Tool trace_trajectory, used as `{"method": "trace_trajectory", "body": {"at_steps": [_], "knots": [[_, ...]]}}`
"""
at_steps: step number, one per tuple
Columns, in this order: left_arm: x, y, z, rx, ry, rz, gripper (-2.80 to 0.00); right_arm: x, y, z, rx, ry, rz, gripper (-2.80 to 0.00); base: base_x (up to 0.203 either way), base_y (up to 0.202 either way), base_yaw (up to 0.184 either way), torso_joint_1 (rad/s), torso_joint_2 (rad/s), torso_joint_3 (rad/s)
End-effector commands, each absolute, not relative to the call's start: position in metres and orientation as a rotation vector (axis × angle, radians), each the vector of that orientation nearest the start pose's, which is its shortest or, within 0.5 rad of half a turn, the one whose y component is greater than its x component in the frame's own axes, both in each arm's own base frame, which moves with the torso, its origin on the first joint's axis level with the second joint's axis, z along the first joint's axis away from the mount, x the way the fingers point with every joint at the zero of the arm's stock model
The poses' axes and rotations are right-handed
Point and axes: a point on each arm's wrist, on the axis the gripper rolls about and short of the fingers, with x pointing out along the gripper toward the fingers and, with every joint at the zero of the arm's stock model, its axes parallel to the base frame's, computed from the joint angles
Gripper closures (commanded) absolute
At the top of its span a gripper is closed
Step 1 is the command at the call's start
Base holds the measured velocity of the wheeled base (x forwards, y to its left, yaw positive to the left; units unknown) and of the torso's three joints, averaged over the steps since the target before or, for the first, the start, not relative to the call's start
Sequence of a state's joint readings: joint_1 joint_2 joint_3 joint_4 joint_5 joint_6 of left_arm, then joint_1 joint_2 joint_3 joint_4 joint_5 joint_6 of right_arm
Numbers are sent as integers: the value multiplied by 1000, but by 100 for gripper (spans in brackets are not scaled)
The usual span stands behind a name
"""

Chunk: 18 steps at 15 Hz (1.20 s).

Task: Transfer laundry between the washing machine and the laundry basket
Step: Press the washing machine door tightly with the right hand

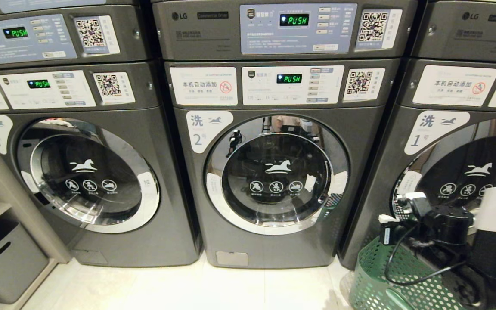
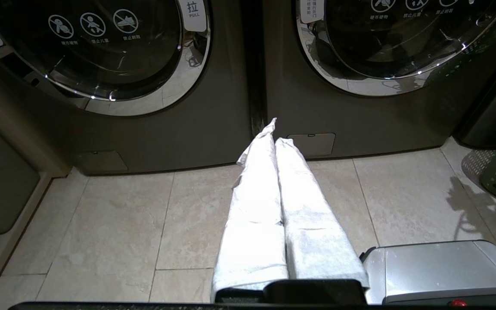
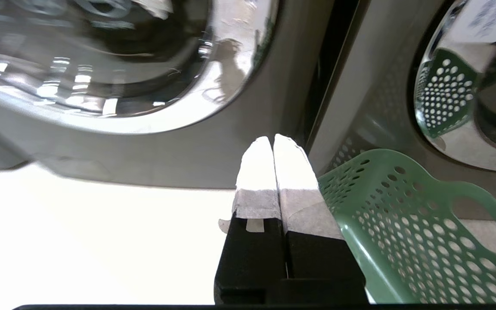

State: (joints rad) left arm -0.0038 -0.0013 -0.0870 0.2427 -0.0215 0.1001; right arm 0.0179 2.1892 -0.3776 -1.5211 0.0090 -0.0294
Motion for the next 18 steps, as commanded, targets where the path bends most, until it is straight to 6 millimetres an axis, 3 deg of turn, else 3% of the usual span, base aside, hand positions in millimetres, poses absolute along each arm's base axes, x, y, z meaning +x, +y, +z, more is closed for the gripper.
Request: {"method": "trace_trajectory", "body": {"at_steps": [1,3,5,7,11,14,18], "knots": [[-31,0,74,101,153,-35,0,250,6,91,-30,136,49,0,0,0,0,0,0,0],[-31,0,74,99,154,-32,0,202,5,131,-33,27,67,0,0,0,0,0,0,0],[-31,0,74,98,155,-31,0,155,4,151,-39,-11,83,0,0,0,0,0,0,0],[-31,0,74,98,153,-35,0,112,4,154,-62,4,99,0,0,0,0,0,0,0],[-31,0,74,96,154,-36,0,45,3,130,-130,63,114,0,0,0,0,0,0,0],[-31,0,74,97,155,-36,0,29,2,109,-168,174,101,0,0,0,0,0,0,0],[-31,0,74,95,155,-35,0,28,2,107,-168,187,87,0,116,0,0,5,3,1]]}}
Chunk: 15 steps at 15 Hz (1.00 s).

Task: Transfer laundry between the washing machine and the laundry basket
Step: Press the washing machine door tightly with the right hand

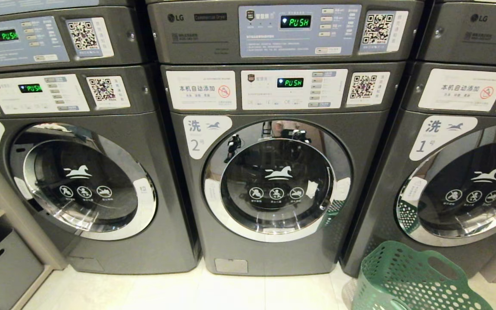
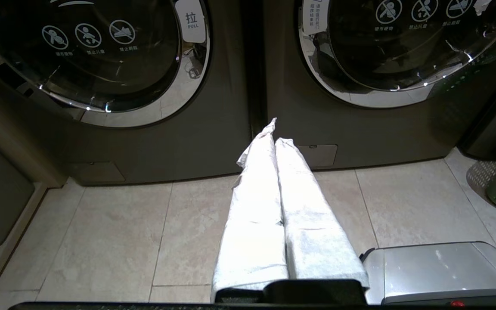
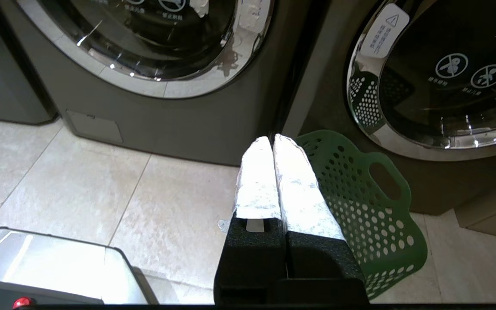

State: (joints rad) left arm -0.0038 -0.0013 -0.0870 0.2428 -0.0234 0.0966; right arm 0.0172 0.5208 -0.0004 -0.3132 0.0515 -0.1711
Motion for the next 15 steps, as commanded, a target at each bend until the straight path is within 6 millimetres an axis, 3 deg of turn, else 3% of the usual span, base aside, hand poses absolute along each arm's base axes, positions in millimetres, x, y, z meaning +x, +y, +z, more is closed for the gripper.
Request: {"method": "trace_trajectory", "body": {"at_steps": [1,5,9,11,15], "knots": [[-31,0,74,95,154,-34,0,28,2,107,-168,188,89,0,197,0,0,10,2,2],[-31,0,74,92,154,-34,0,28,3,107,-173,185,119,0,171,0,0,5,4,2],[-31,0,74,92,155,-33,0,38,3,123,-185,213,128,0,0,0,0,0,0,0],[-31,0,74,93,155,-34,0,59,4,136,-208,272,137,0,0,0,0,0,0,0],[-31,0,75,72,153,-24,0,119,5,156,-209,303,95,0,0,0,0,0,0,0]]}}
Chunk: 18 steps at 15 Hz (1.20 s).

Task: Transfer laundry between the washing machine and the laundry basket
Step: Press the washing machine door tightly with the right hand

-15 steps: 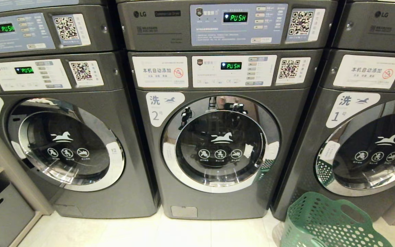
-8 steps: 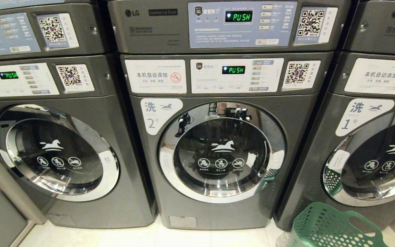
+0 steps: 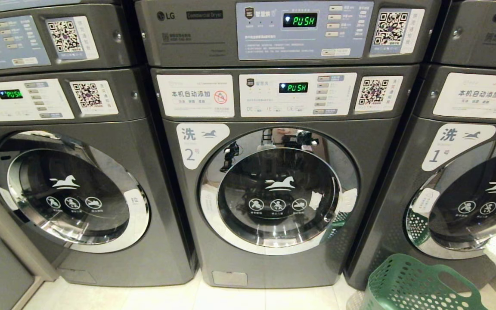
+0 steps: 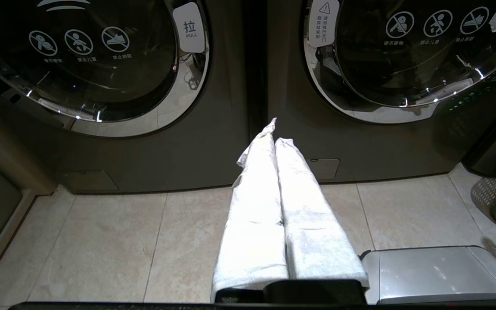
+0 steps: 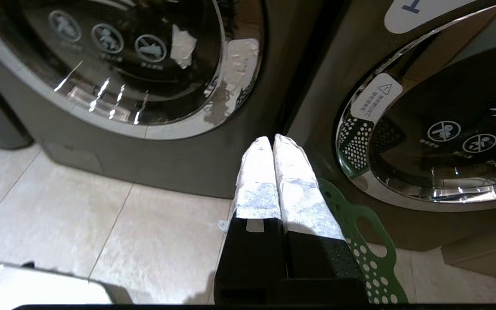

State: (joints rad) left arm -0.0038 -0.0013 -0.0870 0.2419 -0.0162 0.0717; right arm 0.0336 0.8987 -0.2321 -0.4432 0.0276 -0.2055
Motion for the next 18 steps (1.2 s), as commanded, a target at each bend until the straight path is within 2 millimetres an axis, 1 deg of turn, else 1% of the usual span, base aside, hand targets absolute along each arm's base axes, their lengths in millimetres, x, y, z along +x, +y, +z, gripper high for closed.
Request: {"method": "trace_trajectory", "body": {"at_steps": [1,2,4,7,8,10,13,16,18], "knots": [[-31,0,75,70,153,-24,0,134,4,155,-188,313,66,0,0,0,0,0,0,0],[-31,0,75,70,153,-25,0,148,4,149,-160,347,45,0,0,0,0,0,0,0],[-31,0,75,70,153,-24,0,169,4,134,-81,413,9,0,0,0,0,0,0,0],[-31,0,75,70,153,-25,0,193,2,110,88,500,-54,0,0,0,0,0,0,0],[-31,0,75,70,153,-24,0,201,1,103,118,516,-62,0,0,0,0,0,0,0],[-31,0,75,70,153,-25,0,221,1,88,151,505,-57,0,0,0,0,0,0,0],[-31,0,75,70,153,-25,0,253,2,70,176,405,2,0,0,0,0,0,0,0],[-31,0,75,69,153,-24,0,281,-2,48,141,353,43,0,0,0,0,0,0,0],[-31,0,75,69,153,-24,0,299,-11,47,126,301,90,0,0,0,0,0,0,0]]}}
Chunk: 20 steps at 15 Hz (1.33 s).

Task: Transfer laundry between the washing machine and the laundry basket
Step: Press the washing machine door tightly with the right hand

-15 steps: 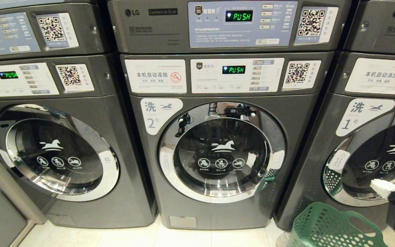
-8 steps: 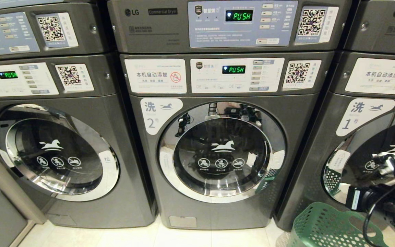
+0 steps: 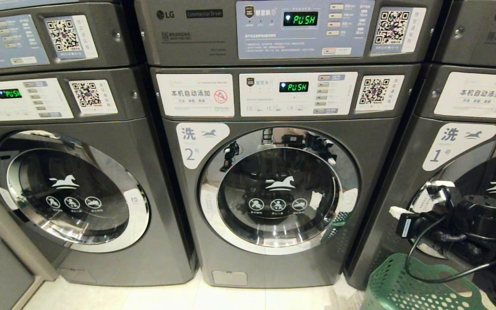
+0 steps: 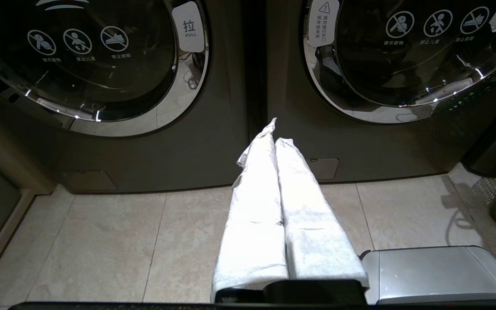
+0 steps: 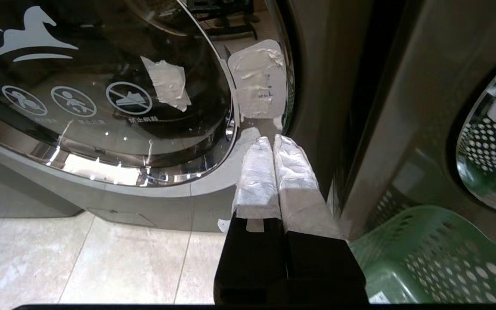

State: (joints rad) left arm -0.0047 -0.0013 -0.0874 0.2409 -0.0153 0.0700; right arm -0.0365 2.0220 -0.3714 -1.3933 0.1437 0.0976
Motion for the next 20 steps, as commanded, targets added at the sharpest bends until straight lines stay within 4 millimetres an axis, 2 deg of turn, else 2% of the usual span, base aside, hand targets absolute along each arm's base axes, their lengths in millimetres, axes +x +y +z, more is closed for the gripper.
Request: {"method": "trace_trajectory", "body": {"at_steps": [1,6,10,13,16,20], "knots": [[-31,0,75,70,153,-24,0,307,-13,44,127,295,100,0,0,0,0,0,0,0],[-31,0,75,69,153,-24,0,351,-21,23,131,258,98,0,0,0,0,0,0,0],[-31,0,75,69,153,-24,0,368,-18,23,141,220,197,0,0,0,0,0,0,0],[-31,0,75,69,153,-24,0,368,-15,31,175,203,288,0,0,0,0,0,0,0],[-31,0,75,70,153,-25,0,362,-16,38,182,198,301,0,0,0,0,0,0,0],[-31,0,75,69,153,-24,0,321,-14,24,179,333,297,0,0,0,0,0,0,0]]}}
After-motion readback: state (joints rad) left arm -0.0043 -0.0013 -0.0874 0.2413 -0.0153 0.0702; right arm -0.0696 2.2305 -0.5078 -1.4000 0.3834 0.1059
